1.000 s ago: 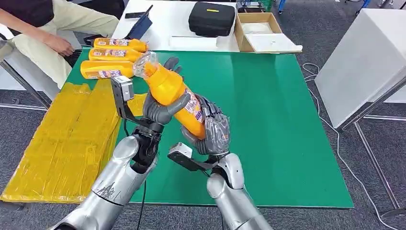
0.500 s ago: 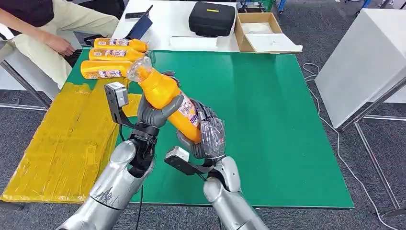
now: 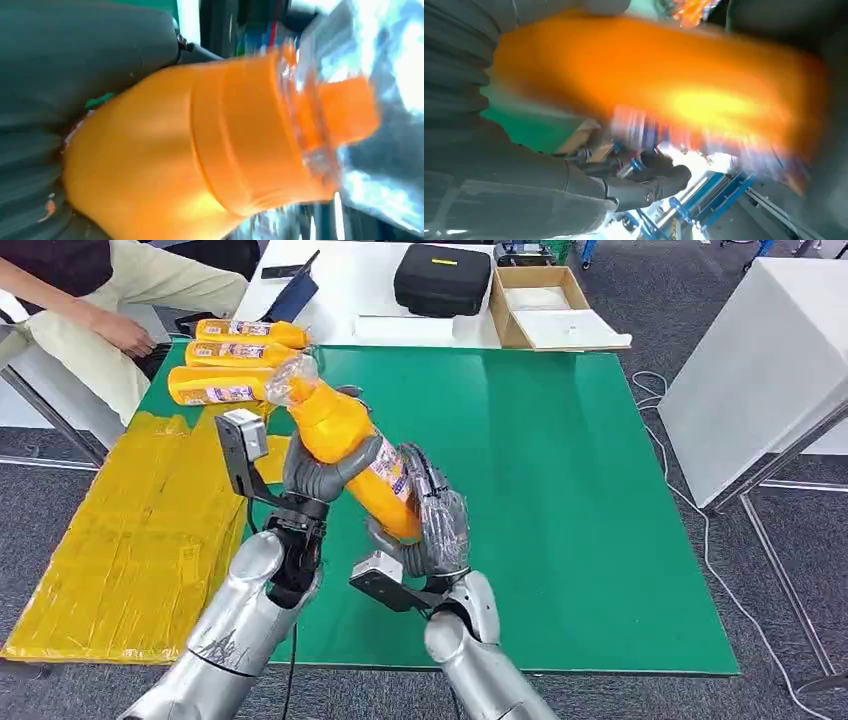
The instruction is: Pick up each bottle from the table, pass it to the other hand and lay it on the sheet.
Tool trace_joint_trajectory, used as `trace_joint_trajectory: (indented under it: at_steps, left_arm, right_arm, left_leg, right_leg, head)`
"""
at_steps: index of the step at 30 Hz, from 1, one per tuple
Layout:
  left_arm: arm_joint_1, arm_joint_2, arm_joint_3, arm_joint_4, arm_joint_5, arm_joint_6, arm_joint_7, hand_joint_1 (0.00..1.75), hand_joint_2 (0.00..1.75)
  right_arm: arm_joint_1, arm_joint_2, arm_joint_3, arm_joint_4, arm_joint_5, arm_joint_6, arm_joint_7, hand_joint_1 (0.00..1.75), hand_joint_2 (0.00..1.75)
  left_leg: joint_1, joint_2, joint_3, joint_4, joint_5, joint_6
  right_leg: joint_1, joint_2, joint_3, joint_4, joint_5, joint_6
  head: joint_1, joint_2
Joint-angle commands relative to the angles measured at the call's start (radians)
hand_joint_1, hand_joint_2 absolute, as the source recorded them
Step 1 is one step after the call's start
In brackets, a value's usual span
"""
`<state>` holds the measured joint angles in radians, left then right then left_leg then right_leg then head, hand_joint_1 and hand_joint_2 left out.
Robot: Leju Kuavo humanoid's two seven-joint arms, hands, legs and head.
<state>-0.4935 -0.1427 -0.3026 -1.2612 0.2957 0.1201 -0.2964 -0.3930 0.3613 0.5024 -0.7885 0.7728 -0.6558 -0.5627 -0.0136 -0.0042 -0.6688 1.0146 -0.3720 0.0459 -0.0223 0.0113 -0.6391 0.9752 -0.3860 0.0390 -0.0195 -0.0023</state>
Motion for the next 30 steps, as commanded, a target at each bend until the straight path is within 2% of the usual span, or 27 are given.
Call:
trace_joint_trajectory:
  at_steps: [1, 3, 4, 6, 8, 10, 15, 16, 21, 22, 23, 24, 25, 26, 28, 30]
  left_arm:
    - [-0.043, 0.074, 0.114, 0.006, -0.083, 0.119, -0.043, 1.75, 1.75]
    - [-0.018, 0.099, 0.156, -0.023, -0.142, 0.19, -0.061, 1.75, 1.75]
    - [0.011, 0.118, 0.178, -0.038, -0.201, 0.238, -0.081, 1.75, 1.75]
    - [0.041, 0.131, 0.204, -0.039, -0.24, 0.26, -0.097, 1.75, 1.75]
    - [0.048, 0.139, 0.224, -0.009, -0.333, 0.343, -0.129, 1.75, 1.75]
    - [0.047, 0.14, 0.228, -0.005, -0.332, 0.342, -0.128, 1.75, 1.75]
    - [0.041, 0.133, 0.226, -0.002, -0.338, 0.343, -0.131, 1.75, 1.75]
    - [0.041, 0.133, 0.226, -0.002, -0.338, 0.343, -0.131, 1.75, 1.75]
    - [-0.02, 0.193, 0.266, 0.208, -0.662, 0.571, -0.138, 1.75, 1.75]
    - [-0.029, 0.175, 0.357, 0.244, -0.894, 0.578, -0.155, 1.75, 1.75]
    - [-0.043, 0.194, 0.347, 0.301, -0.982, 0.572, -0.186, 1.75, 1.75]
    - [-0.069, 0.246, 0.282, 0.378, -1.036, 0.542, -0.212, 1.75, 1.75]
    - [-0.09, 0.271, 0.256, 0.436, -1.061, 0.53, -0.216, 1.54, 1.75]
    - [-0.107, 0.295, 0.237, 0.493, -1.086, 0.523, -0.21, 1.71, 1.75]
    - [-0.12, 0.307, 0.236, 0.537, -1.064, 0.539, -0.236, 1.71, 1.75]
    - [-0.12, 0.305, 0.236, 0.538, -1.064, 0.54, -0.238, 1.71, 1.75]
  right_arm:
    - [0.057, -0.124, 0.178, -0.225, -0.268, 0.029, 0.031, 0.0, 1.75]
    - [0.093, -0.189, 0.182, -0.383, -0.374, 0.086, 0.053, 0.0, 1.75]
    - [0.123, -0.236, 0.172, -0.475, -0.457, 0.142, 0.059, 0.0, 1.75]
    - [0.161, -0.29, 0.142, -0.569, -0.537, 0.185, 0.05, 0.0, 1.75]
    - [0.195, -0.327, 0.098, -0.644, -0.602, 0.219, 0.04, 0.0, 1.75]
    - [0.196, -0.335, 0.092, -0.65, -0.607, 0.226, 0.04, 0.0, 1.75]
    - [0.199, -0.324, 0.091, -0.648, -0.608, 0.227, 0.04, 0.0, 1.75]
    - [0.199, -0.324, 0.091, -0.648, -0.608, 0.227, 0.04, 0.0, 1.75]
    - [0.228, -0.365, -0.02, -0.724, -0.677, 0.24, 0.034, 0.0, 1.75]
    - [0.245, -0.372, -0.048, -0.749, -0.715, 0.268, 0.033, 0.0, 1.75]
    - [0.265, -0.378, -0.077, -0.779, -0.766, 0.308, 0.03, 0.0, 1.75]
    - [0.287, -0.389, -0.114, -0.816, -0.87, 0.387, 0.049, 0.0, 1.75]
    - [0.296, -0.39, -0.14, -0.832, -0.935, 0.437, 0.072, 0.0, 1.75]
    - [0.294, -0.389, -0.164, -0.837, -0.973, 0.467, 0.086, 0.0, 1.75]
    - [0.286, -0.382, -0.178, -0.833, -0.976, 0.48, 0.093, 0.0, 1.75]
    - [0.284, -0.377, -0.175, -0.831, -0.976, 0.48, 0.093, 0.0, 1.75]
  left_leg:
    - [0.001, 0.0, 0.006, -0.001, -0.002, -0.004]
    - [0.001, -0.001, 0.002, 0.0, 0.0, -0.003]
    - [0.001, 0.0, 0.005, 0.0, -0.002, -0.004]
    - [0.001, 0.002, 0.008, -0.002, -0.003, -0.004]
    - [0.001, -0.001, 0.005, -0.002, -0.001, -0.002]
    - [0.001, -0.003, 0.007, -0.001, -0.002, -0.004]
    - [0.0, -0.002, 0.001, -0.001, -0.001, -0.002]
    - [0.0, -0.002, 0.005, -0.001, -0.002, -0.004]
    - [0.0, -0.002, 0.002, -0.001, 0.0, -0.003]
    - [0.0, -0.003, 0.006, -0.002, -0.001, -0.004]
    - [0.0, -0.003, 0.005, -0.002, -0.001, -0.003]
    - [0.0, -0.002, 0.006, -0.002, -0.001, -0.004]
    - [0.0, -0.003, 0.005, -0.002, -0.001, -0.004]
    - [0.0, -0.003, 0.004, -0.001, 0.0, -0.003]
    - [0.0, -0.005, 0.007, -0.002, -0.001, -0.004]
    - [0.0, -0.001, 0.002, -0.001, -0.001, -0.003]
  right_leg:
    - [0.001, -0.002, 0.006, -0.001, -0.002, -0.003]
    - [0.001, -0.002, 0.002, -0.001, -0.001, -0.002]
    - [0.001, -0.001, 0.005, 0.0, -0.002, -0.003]
    - [0.001, 0.001, 0.007, -0.002, -0.002, -0.003]
    - [0.0, -0.002, 0.005, -0.002, -0.002, -0.002]
    - [0.0, -0.003, 0.008, -0.002, -0.003, -0.003]
    - [0.0, -0.002, 0.002, -0.001, -0.001, -0.002]
    - [0.001, -0.002, 0.005, -0.001, -0.003, -0.003]
    - [0.0, -0.003, 0.002, -0.001, -0.001, -0.002]
    - [0.0, -0.003, 0.006, -0.001, -0.002, -0.003]
    - [0.0, -0.003, 0.005, -0.002, -0.002, -0.003]
    - [0.0, -0.003, 0.006, -0.001, -0.002, -0.003]
    - [0.0, -0.004, 0.006, -0.001, -0.002, -0.003]
    - [0.0, -0.004, 0.003, -0.001, -0.002, -0.002]
    - [0.0, -0.006, 0.006, -0.001, -0.003, -0.003]
    - [0.0, -0.001, 0.002, 0.0, -0.001, -0.002]
  head:
    - [0.0, 0.0]
    - [0.001, 0.0]
    - [0.0, 0.0]
    - [0.0, 0.0]
    - [0.0, 0.0]
    - [0.0, 0.0]
    - [0.0, 0.0]
    - [0.0, 0.0]
    - [0.0, 0.0]
    - [0.0, 0.0]
    - [0.0, 0.0]
    - [0.0, 0.0]
    - [0.0, 0.0]
    - [0.0, 0.0]
    - [0.0, 0.0]
    - [0.0, 0.0]
